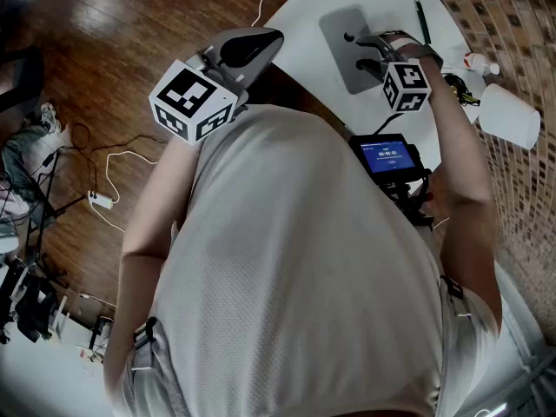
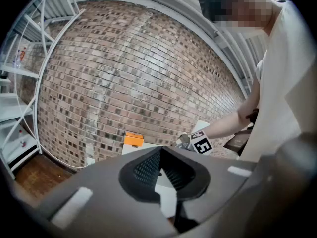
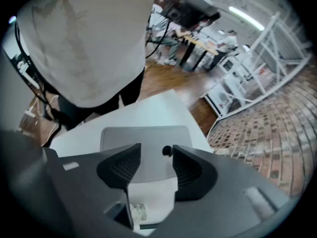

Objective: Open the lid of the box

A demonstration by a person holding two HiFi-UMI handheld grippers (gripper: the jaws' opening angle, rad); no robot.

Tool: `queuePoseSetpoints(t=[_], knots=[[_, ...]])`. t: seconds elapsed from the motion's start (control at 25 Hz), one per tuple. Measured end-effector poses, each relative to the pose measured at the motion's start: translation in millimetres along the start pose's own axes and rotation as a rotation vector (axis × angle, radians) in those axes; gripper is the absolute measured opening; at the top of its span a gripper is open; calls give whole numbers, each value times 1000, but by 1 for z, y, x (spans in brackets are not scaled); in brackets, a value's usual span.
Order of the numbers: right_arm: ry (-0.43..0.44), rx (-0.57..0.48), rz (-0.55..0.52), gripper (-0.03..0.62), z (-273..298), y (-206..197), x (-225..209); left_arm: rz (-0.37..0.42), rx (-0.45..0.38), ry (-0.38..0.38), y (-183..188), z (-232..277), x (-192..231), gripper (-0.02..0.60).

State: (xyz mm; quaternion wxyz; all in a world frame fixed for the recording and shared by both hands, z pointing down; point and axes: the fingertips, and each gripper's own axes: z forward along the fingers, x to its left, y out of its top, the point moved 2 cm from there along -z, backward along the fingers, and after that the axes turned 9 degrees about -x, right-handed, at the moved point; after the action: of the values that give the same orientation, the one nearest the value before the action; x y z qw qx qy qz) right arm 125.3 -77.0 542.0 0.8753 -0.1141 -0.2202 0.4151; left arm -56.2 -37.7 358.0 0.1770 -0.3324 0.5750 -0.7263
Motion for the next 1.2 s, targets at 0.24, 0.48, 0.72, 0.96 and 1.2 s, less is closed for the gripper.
queuePoseSetpoints(t=[0.24, 0.48, 0.72, 0.96, 1.2], knots=[[199, 133, -45, 299, 30, -21, 29, 3, -13, 46, 5, -28, -7, 0], [325, 191, 10, 310, 46, -30, 40, -21, -22, 112, 4, -48, -9, 0], [327, 201, 71, 298, 47, -28, 38, -31, -12, 98, -1, -52, 1, 0], [105, 104, 405, 296, -3, -40, 35, -16, 49, -62, -7, 6, -10, 0], [96, 146, 638, 296, -9, -72, 77, -29, 58, -123, -15, 24, -11, 0]])
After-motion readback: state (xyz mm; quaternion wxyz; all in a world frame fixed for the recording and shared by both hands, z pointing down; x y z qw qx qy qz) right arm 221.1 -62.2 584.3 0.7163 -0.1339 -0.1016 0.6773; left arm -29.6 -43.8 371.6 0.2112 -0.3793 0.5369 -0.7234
